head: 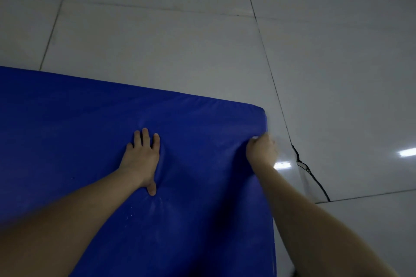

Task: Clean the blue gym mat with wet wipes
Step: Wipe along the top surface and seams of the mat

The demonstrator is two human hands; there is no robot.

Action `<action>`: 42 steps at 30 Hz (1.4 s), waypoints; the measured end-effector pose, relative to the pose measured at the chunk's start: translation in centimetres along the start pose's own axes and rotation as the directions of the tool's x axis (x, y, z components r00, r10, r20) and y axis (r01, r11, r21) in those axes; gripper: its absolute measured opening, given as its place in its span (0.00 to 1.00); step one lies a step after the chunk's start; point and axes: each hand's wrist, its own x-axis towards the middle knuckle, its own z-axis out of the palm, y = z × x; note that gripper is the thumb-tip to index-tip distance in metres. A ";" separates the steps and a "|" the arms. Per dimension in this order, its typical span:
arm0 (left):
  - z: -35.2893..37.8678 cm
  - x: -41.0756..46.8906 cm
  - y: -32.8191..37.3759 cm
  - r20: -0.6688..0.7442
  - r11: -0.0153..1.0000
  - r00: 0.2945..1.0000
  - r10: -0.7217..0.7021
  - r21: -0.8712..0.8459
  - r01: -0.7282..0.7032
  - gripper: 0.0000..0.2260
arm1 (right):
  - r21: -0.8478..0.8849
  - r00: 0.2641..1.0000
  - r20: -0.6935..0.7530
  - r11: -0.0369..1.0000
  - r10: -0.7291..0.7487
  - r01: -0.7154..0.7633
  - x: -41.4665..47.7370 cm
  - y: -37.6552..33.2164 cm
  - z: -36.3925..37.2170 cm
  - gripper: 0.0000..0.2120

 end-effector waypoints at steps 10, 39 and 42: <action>0.0 0.3 0.2 0.011 0.998 1.000 0.001 0.070 -0.002 0.75 | -0.091 0.824 0.204 0.828 -0.528 0.553 -6.0 -11.7 6.4 0.07; 0.3 0.6 -0.3 0.004 0.999 1.000 0.015 0.041 -0.015 0.75 | -0.071 0.836 0.133 0.836 -0.533 0.544 -1.7 -11.1 5.3 0.06; 0.2 0.5 -0.3 0.003 0.999 1.000 0.024 0.029 -0.024 0.75 | -0.071 0.931 0.058 0.928 -0.361 0.365 1.7 -7.4 2.3 0.04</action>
